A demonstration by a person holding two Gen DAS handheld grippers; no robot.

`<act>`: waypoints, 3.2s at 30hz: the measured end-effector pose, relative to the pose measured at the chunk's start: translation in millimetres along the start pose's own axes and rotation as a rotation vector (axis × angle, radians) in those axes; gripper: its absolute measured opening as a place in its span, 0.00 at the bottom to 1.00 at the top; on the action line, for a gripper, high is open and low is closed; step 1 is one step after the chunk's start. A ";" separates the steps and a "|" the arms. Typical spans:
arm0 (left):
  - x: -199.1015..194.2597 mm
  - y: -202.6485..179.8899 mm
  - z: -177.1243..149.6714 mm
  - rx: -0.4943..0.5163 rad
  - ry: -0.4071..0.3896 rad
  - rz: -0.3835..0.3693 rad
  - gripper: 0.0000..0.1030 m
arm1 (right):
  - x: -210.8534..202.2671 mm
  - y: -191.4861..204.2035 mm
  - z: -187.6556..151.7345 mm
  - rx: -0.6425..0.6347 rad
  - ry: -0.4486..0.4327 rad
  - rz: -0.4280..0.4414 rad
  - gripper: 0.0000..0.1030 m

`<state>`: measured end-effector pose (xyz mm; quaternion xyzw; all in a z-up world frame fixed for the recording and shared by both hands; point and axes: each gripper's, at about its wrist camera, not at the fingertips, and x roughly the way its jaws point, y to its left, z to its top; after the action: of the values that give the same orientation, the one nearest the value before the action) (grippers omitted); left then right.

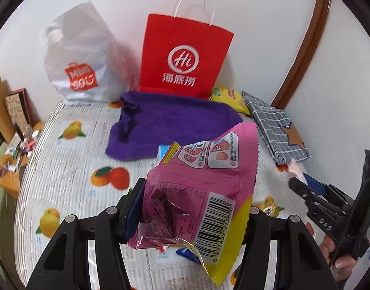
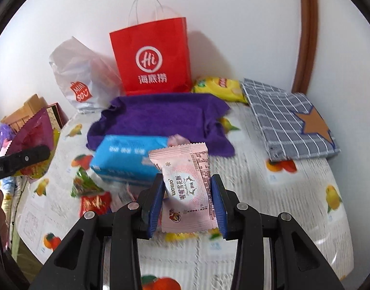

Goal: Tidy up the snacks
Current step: 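Carry the pink bag with the left tool while the right tool carries the candy to the towel, then open the left tool over the purple towel while the right tool releases the candy there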

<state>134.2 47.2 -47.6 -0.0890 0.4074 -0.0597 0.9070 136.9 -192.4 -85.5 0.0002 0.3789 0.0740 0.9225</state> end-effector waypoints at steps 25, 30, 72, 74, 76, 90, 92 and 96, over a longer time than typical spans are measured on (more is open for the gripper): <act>113.5 18.2 143.5 0.063 0.004 0.085 0.55 | 126.4 -11.9 158.7 0.031 -0.088 -0.037 0.38; 136.0 19.5 162.4 0.075 0.014 0.076 0.55 | 154.6 -20.8 176.0 0.046 -0.070 -0.043 0.38; 245.3 52.7 155.4 0.042 0.263 0.133 0.55 | 275.4 -21.3 151.9 -0.004 0.202 -0.024 0.38; 247.4 53.9 154.4 0.038 0.272 0.137 0.55 | 278.4 -20.7 150.5 -0.006 0.212 -0.028 0.38; 250.0 53.3 154.3 0.041 0.280 0.140 0.55 | 281.0 -19.2 149.5 -0.005 0.217 -0.032 0.39; 260.6 36.2 156.3 0.060 0.289 0.122 0.68 | 277.1 -12.8 147.4 -0.027 0.206 -0.026 0.51; 254.7 33.4 159.4 0.057 0.258 0.105 0.80 | 270.8 -13.1 149.9 -0.020 0.191 -0.020 0.55; 241.5 31.8 163.8 0.050 0.219 0.077 0.80 | 257.5 -14.1 156.5 -0.017 0.159 -0.028 0.68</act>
<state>417.8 53.2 -123.3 -0.0436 0.5057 -0.0443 0.8605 429.0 -162.4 -154.6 -0.0189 0.4503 0.0641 0.8904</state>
